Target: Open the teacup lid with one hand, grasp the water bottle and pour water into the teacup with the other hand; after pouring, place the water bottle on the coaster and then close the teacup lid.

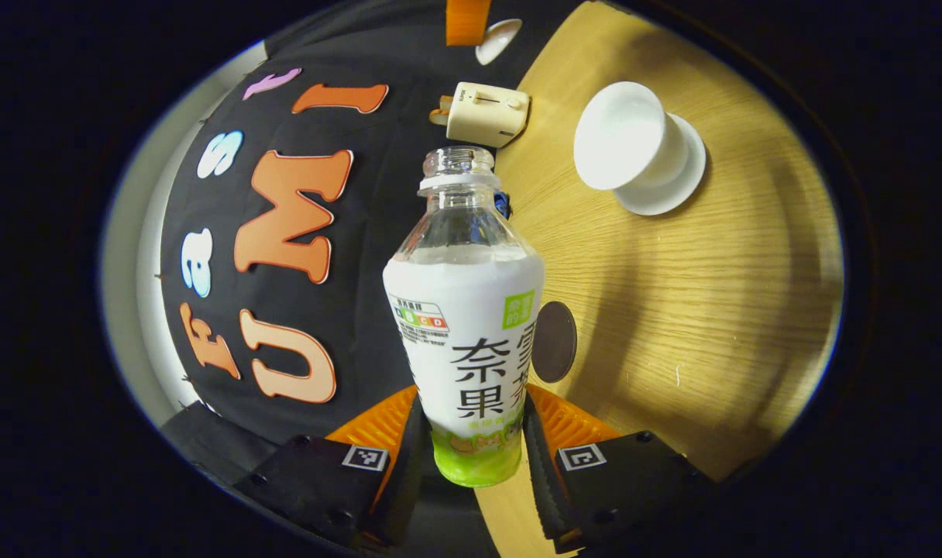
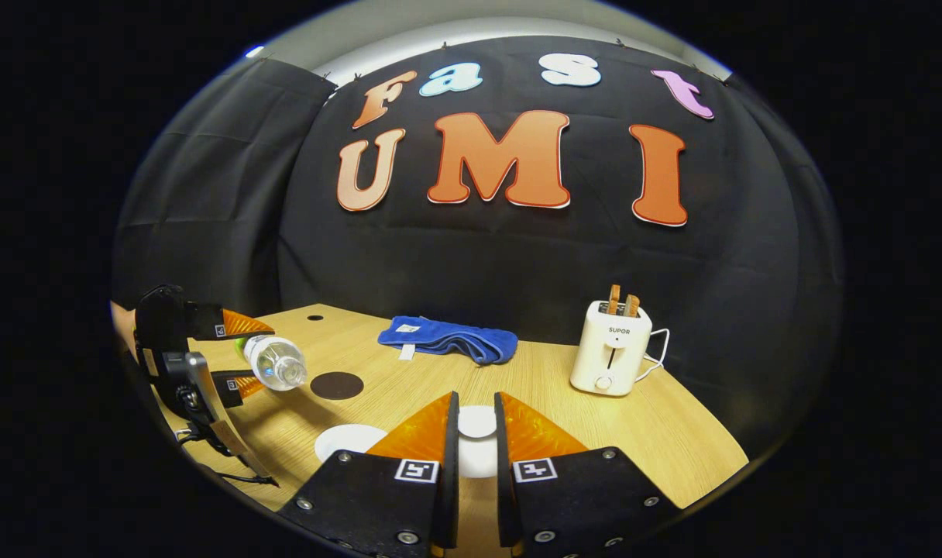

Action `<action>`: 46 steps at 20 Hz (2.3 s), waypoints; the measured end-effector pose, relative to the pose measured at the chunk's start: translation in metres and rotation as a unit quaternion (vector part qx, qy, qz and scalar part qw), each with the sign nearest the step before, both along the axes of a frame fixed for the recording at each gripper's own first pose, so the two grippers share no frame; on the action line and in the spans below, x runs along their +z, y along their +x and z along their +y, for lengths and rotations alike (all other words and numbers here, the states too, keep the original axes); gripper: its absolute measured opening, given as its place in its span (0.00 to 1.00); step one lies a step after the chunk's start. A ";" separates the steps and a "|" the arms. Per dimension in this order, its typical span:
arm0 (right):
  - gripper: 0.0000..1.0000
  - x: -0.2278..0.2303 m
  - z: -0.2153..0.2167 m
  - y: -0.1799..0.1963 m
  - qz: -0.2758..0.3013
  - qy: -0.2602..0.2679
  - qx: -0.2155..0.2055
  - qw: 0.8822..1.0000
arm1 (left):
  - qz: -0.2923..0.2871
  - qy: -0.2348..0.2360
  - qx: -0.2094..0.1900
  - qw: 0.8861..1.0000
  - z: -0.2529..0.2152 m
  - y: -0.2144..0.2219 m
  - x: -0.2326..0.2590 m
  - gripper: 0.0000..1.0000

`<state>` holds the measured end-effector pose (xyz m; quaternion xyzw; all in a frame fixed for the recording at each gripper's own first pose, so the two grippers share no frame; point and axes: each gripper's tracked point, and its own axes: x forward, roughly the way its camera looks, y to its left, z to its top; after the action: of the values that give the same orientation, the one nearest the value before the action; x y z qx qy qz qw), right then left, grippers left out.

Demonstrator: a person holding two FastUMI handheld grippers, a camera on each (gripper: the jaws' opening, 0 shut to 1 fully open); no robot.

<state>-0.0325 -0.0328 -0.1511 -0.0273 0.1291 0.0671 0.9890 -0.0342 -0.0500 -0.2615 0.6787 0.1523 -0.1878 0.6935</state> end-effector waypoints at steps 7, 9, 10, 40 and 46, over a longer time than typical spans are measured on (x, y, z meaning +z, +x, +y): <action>0.20 0.001 -0.005 -0.001 -0.004 -0.001 0.001 1.000 | -0.005 0.052 -0.034 0.998 -0.004 0.005 -0.001 0.65; 0.21 0.001 -0.006 -0.003 -0.005 -0.002 0.002 1.000 | -0.005 0.061 -0.040 0.997 -0.004 0.004 0.000 0.63; 0.20 0.001 -0.006 -0.004 -0.006 -0.003 0.003 1.000 | -0.005 0.068 -0.044 0.997 -0.004 0.005 0.000 0.63; 0.21 0.001 -0.005 -0.011 -0.018 -0.004 0.018 1.000 | -0.056 0.176 -0.119 0.976 -0.024 0.029 0.025 0.64; 0.21 0.001 -0.001 -0.012 -0.019 -0.008 0.028 0.999 | -0.071 0.191 -0.126 0.971 -0.026 0.038 0.038 0.64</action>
<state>-0.0449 -0.0339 -0.1498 -0.0400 0.1096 0.0935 0.9888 0.0040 -0.0757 -0.2231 0.8240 0.0492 -0.1919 0.5308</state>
